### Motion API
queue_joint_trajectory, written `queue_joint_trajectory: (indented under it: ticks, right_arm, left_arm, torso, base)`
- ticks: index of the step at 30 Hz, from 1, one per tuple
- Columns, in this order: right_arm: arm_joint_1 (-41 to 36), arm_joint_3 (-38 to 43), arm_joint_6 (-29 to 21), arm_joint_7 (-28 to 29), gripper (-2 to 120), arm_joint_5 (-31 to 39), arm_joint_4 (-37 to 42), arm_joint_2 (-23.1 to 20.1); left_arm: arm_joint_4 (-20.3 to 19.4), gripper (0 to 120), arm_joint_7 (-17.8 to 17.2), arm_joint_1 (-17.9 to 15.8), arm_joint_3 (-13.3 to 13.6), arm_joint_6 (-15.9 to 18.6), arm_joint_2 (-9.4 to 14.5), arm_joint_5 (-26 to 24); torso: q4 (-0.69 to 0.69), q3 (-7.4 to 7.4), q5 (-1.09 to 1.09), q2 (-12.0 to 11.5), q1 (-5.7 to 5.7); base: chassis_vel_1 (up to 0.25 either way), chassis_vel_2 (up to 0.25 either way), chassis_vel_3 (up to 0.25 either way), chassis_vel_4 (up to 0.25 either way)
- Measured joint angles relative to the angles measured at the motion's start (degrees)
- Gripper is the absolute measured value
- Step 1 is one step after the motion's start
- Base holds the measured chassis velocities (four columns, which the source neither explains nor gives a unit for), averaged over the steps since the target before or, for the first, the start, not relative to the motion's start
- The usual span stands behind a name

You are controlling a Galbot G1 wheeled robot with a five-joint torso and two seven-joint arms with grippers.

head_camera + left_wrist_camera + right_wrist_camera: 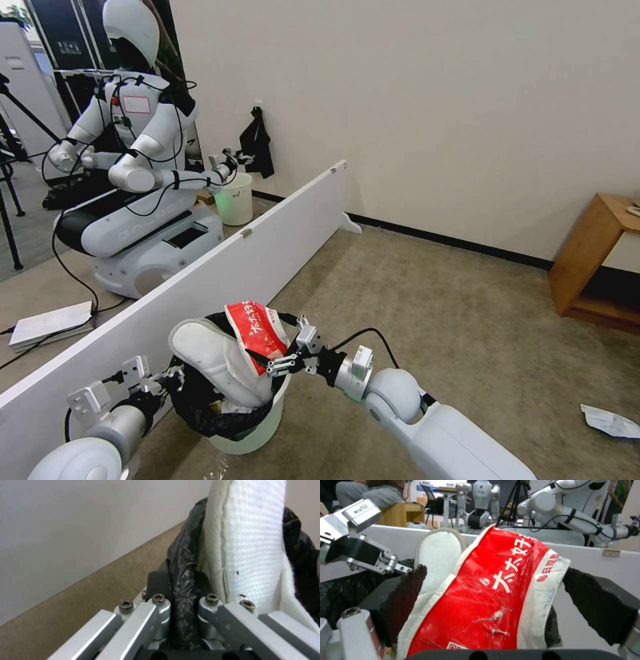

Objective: Pick up the trash bin, then pick up the garbage from the floor and place it into the trash bin.

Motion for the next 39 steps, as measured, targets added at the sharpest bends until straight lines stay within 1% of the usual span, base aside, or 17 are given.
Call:
queue_joint_trajectory:
  ticks: [7, 9, 11, 12, 14, 15, 17, 18, 21, 23, 24, 25, 26, 30, 31, 33, 39]
  right_arm:
    - [0.1, -0.1, 0.0, 0.3, 100, 0.0, 0.2, -0.2]
    - [0.5, -0.4, -0.9, 0.4, 100, 0.1, 0.7, -0.9]
    - [1.3, -1.6, -5.0, 2.2, 100, 0.1, 2.6, -3.0]
    - [1.3, -1.6, -5.0, 2.2, 100, 0.1, 2.6, -3.0]
    - [1.9, -2.2, -10.3, 3.1, 100, 0.7, 4.7, -4.8]
    - [1.9, -2.2, -10.3, 3.1, 100, 0.7, 4.7, -4.8]
    - [2.0, -1.9, -17.3, 3.1, 100, 1.5, 7.5, -5.5]
    - [1.9, -1.4, -19.8, 2.8, 100, 1.6, 8.5, -5.6]
    - [1.9, -0.9, -21.5, 2.3, 100, 1.6, 9.2, -5.6]
    - [1.8, 1.9, -32.3, -0.4, 100, 0.2, 12.7, -5.7]
    - [1.8, 1.9, -32.3, -0.4, 100, 0.2, 12.7, -5.7]
    - [2.0, 2.8, -35.5, -0.6, 100, 0.0, 13.8, -5.8]
    - [2.0, 3.3, -36.8, -0.8, 100, -0.2, 14.2, -5.8]
    - [2.1, 3.9, -37.5, -0.9, 100, -0.1, 14.4, -5.8]
    - [2.0, 4.0, -36.5, -0.8, 100, -0.1, 14.4, -5.8]
    - [1.7, 4.3, -32.6, -0.6, 100, -0.4, 13.8, -5.6]
    - [1.1, 8.7, -30.8, 0.4, 100, -0.5, 14.2, -4.8]
  left_arm:
    - [-0.2, 5, 0.1, 0.0, 0.0, -0.1, 0.0, 0.2]
    - [-0.3, 5, 0.1, 0.1, 0.0, -0.1, 0.0, 0.2]
    - [-0.5, 5, 0.1, 0.2, 0.0, -0.1, -0.1, 0.3]
    - [-0.5, 5, 0.1, 0.2, 0.0, -0.1, -0.1, 0.3]
    - [-0.7, 5, 0.2, 0.2, 0.0, -0.1, -0.1, 0.3]
    - [-0.7, 5, 0.2, 0.2, 0.0, -0.1, -0.1, 0.3]
    - [-0.7, 5, 0.2, 0.2, 0.0, -0.2, -0.3, 0.3]
    - [-0.7, 5, 0.2, 0.2, 0.0, -0.2, -0.3, 0.3]
    - [-0.7, 5, 0.2, 0.2, 0.0, -0.2, -0.3, 0.3]
    - [-0.7, 5, 0.3, 0.1, -0.1, -0.2, -0.4, 0.3]
    - [-0.7, 5, 0.3, 0.1, -0.1, -0.2, -0.4, 0.3]
    - [-0.6, 5, 0.3, 0.0, -0.1, -0.2, -0.4, 0.3]
    - [-0.6, 5, 0.3, 0.0, -0.1, -0.2, -0.4, 0.3]
    - [-0.5, 5, 0.3, -0.1, 0.0, -0.2, -0.4, 0.3]
    - [-0.5, 5, 0.3, -0.1, 0.0, -0.2, -0.4, 0.3]
    - [-0.6, 5, 0.3, -0.1, 0.0, -0.3, -0.4, 0.3]
    - [-1.5, 5, 0.4, 0.2, -0.4, -0.3, -0.3, 0.2]
  torso:
    - [0.00, 0.00, 0.00, 0.0, 0.00]
    - [0.00, 0.00, 0.00, 0.0, 0.00]
    - [0.01, 0.00, 0.00, 0.0, 0.00]
    - [0.01, 0.00, 0.00, 0.0, 0.00]
    - [-0.01, 0.00, 0.00, 0.0, 0.00]
    - [-0.01, 0.00, 0.00, 0.0, 0.00]
    - [-0.01, 0.00, 0.00, 0.0, 0.00]
    - [0.01, 0.00, 0.00, 0.0, 0.00]
    - [0.01, 0.00, 0.00, 0.0, 0.00]
    - [0.00, 0.00, 0.01, 0.0, 0.00]
    - [0.00, 0.00, 0.01, 0.0, 0.00]
    - [0.00, 0.00, 0.00, 0.0, 0.00]
    - [0.00, 0.00, 0.00, 0.0, 0.00]
    - [0.00, 0.00, 0.00, 0.0, 0.00]
    - [0.00, 0.00, 0.00, 0.0, 0.00]
    - [0.01, 0.00, 0.00, 0.0, 0.00]
    - [0.00, 0.00, 0.02, 0.0, 0.00]
  base:
    - [0.000, 0.000, 0.000, 0.000]
    - [0.000, 0.000, 0.000, 0.000]
    - [0.000, 0.000, 0.000, 0.000]
    - [0.000, 0.000, 0.000, 0.000]
    - [0.000, 0.000, 0.000, 0.000]
    - [0.000, 0.000, 0.000, 0.000]
    - [0.000, 0.000, 0.000, 0.000]
    - [0.000, 0.000, 0.000, 0.000]
    - [0.000, 0.000, 0.000, 0.000]
    - [0.000, 0.000, 0.000, 0.000]
    - [0.000, 0.000, 0.000, 0.000]
    - [0.000, 0.000, 0.000, 0.000]
    - [0.000, 0.000, 0.000, 0.000]
    - [0.000, 0.000, 0.000, 0.000]
    - [0.000, 0.000, 0.000, 0.000]
    - [0.000, 0.000, 0.000, 0.000]
    - [0.000, 0.000, 0.000, 0.000]
